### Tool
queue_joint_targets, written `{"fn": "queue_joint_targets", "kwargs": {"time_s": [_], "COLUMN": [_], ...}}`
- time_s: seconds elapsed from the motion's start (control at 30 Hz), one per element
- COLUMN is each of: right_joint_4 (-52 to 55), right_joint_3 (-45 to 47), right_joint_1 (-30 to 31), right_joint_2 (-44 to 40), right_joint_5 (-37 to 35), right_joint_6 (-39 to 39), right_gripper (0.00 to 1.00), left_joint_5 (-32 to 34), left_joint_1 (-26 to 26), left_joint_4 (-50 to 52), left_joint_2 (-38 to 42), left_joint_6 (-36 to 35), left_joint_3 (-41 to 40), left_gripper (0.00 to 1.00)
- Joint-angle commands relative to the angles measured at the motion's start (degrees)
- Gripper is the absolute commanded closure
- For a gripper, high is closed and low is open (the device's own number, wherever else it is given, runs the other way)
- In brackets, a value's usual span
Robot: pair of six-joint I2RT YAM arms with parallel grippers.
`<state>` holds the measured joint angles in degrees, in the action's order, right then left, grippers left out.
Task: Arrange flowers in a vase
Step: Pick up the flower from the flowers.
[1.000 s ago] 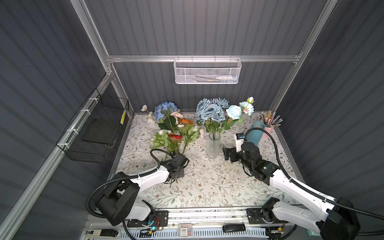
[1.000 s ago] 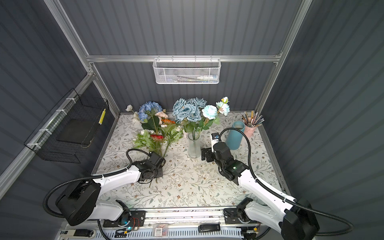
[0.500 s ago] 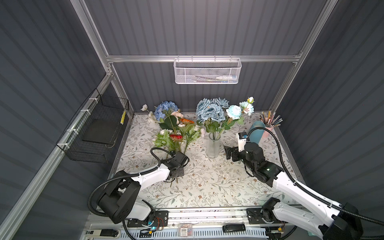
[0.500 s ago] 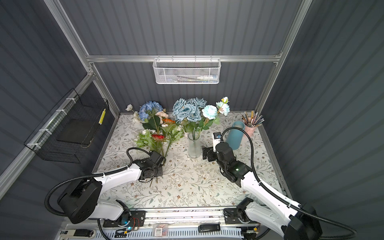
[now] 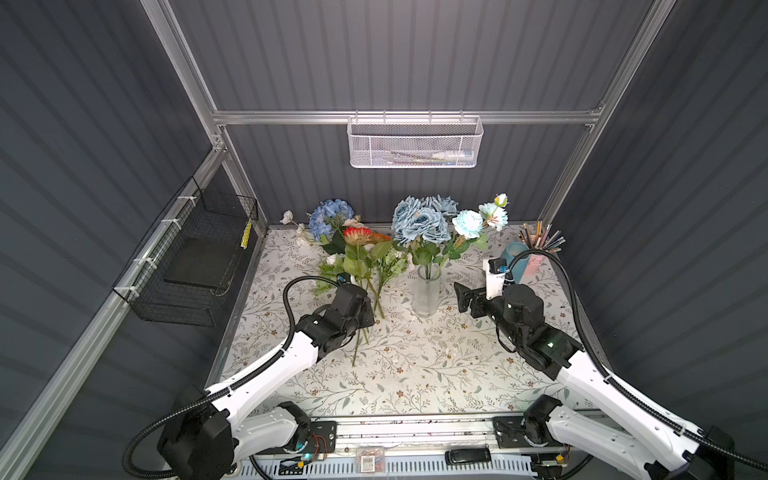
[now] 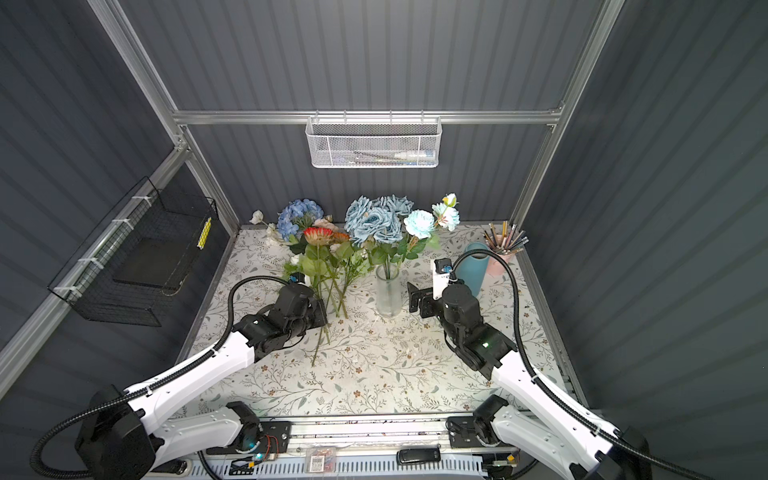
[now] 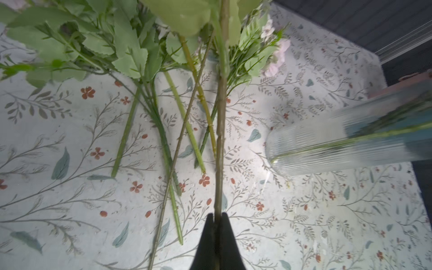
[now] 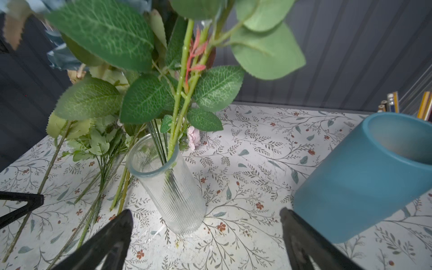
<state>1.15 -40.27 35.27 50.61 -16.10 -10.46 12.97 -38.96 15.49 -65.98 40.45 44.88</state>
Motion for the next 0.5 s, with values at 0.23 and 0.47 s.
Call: {"fn": "queue_joint_targets", "kwargs": {"time_s": [0.23, 0.47], "right_joint_4": [-4.0, -5.2], "right_joint_3": [-2.4, -5.3], "right_joint_1": [0.0, 1.0], "right_joint_2": [-1.3, 0.0], "right_joint_5": [9.5, 21.0], "right_joint_6": [0.3, -1.2], "right_gripper": [0.01, 0.01], "left_joint_5": [-2.8, -0.1], "left_joint_1": [-0.2, -0.1], "left_joint_4": [-20.0, -34.5], "left_joint_2": [3.1, 5.6], "left_joint_6": [-3.1, -11.2], "left_joint_3": [-8.9, -9.4], "left_gripper": [1.00, 1.00]}}
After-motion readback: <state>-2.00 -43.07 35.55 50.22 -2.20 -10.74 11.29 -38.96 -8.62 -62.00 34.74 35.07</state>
